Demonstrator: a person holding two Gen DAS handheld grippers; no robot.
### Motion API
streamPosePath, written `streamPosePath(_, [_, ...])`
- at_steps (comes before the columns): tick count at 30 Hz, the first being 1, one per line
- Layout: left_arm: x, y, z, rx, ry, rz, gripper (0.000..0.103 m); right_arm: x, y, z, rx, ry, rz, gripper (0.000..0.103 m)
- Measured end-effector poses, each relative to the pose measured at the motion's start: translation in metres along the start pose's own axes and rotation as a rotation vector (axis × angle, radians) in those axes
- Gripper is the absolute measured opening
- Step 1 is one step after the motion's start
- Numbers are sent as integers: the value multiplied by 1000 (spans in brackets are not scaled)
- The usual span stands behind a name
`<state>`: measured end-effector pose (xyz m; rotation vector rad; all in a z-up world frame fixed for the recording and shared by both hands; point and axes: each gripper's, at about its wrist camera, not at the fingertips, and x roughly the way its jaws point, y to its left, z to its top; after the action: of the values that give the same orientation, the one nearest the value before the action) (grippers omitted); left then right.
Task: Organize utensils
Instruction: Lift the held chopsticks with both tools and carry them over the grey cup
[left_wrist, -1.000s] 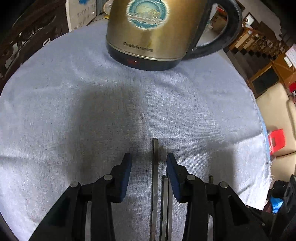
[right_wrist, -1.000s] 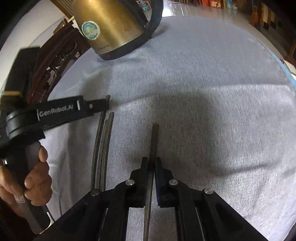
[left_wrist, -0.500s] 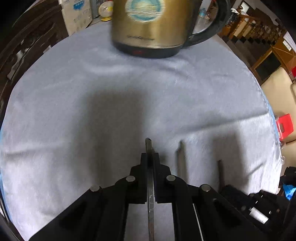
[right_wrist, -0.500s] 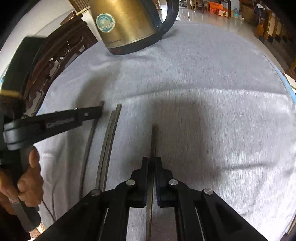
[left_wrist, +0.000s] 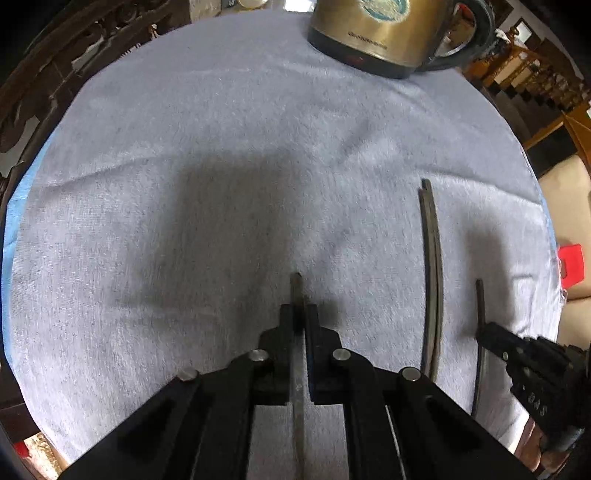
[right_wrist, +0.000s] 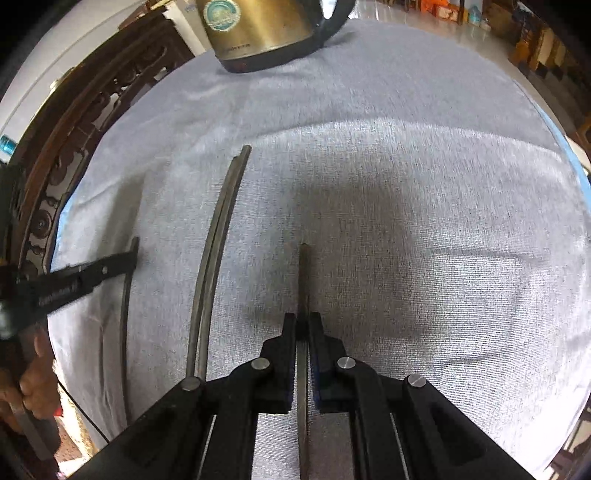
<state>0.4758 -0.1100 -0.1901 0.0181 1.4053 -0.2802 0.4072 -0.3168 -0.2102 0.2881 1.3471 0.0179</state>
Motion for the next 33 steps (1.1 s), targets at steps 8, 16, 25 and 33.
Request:
streamPosePath(8, [-1, -7, -10, 13, 2, -14, 36, 5, -4, 15, -5, 46, 0, 10])
streamPosePath(16, [-1, -18, -18, 22, -62, 21, 5, 3, 7, 7, -56, -18, -38, 7])
streamPosePath(25, [-73, -9, -69, 16, -287, 33, 5, -56, -4, -33, -48, -209, 72, 7])
streamPosePath(33, [-151, -9, -116, -2, -508, 6, 5, -124, -3, -72, -74, -436, 92, 7])
